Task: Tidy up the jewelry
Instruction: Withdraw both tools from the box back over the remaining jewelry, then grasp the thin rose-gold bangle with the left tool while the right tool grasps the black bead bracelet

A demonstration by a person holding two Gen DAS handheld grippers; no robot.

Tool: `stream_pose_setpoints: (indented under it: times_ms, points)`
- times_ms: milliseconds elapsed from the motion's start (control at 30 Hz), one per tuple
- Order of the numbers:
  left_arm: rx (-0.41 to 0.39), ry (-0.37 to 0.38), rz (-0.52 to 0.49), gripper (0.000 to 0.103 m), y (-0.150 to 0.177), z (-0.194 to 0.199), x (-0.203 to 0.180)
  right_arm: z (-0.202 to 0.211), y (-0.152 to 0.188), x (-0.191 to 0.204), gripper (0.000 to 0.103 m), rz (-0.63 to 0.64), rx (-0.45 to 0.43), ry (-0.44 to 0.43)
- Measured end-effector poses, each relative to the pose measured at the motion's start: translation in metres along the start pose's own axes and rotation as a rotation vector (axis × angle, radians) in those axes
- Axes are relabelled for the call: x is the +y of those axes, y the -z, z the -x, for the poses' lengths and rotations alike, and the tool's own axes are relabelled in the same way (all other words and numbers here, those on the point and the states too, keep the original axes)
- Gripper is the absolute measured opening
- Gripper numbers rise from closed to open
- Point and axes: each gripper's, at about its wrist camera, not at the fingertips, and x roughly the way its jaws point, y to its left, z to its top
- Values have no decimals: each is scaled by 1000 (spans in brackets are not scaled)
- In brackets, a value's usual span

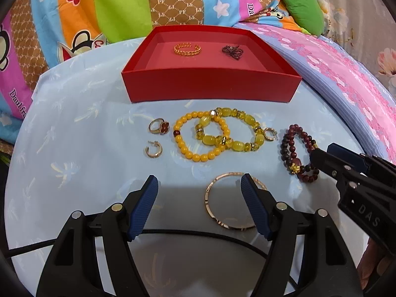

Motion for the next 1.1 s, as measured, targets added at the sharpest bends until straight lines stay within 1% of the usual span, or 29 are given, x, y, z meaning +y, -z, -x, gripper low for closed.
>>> stream_pose_setpoints:
  times_ms: [100, 167, 200, 333, 367, 467, 500, 533, 633, 1100]
  points:
    - [6, -3, -8, 65, 3, -1, -2, 1, 4, 3, 33, 6, 5, -1]
    - [12, 3, -8, 62, 4, -3, -3, 2, 4, 3, 33, 4, 4, -1]
    - [17, 8, -6, 59, 4, -5, -3, 2, 4, 2, 33, 1, 4, -1]
    - [8, -7, -33, 55, 3, -8, -9, 6, 2, -1, 33, -1, -5, 5]
    - [5, -7, -44, 51, 3, -9, -11, 6, 1, -2, 33, -2, -6, 6]
    - [1, -2, -60, 31, 1, -9, -14, 6, 1, -5, 33, -7, -6, 11]
    - [3, 9, -62, 20, 0, -9, -15, 5, 0, -7, 33, -10, -5, 11]
    - [9, 24, -60, 12, -2, -9, -15, 5, 0, -8, 33, -14, -5, 14]
    - [20, 56, -52, 3, -4, -9, -13, 4, -2, -12, 33, -20, -3, 19]
    - [-8, 68, -14, 2, -8, 8, 6, 3, -4, -9, 33, -15, -5, 15]
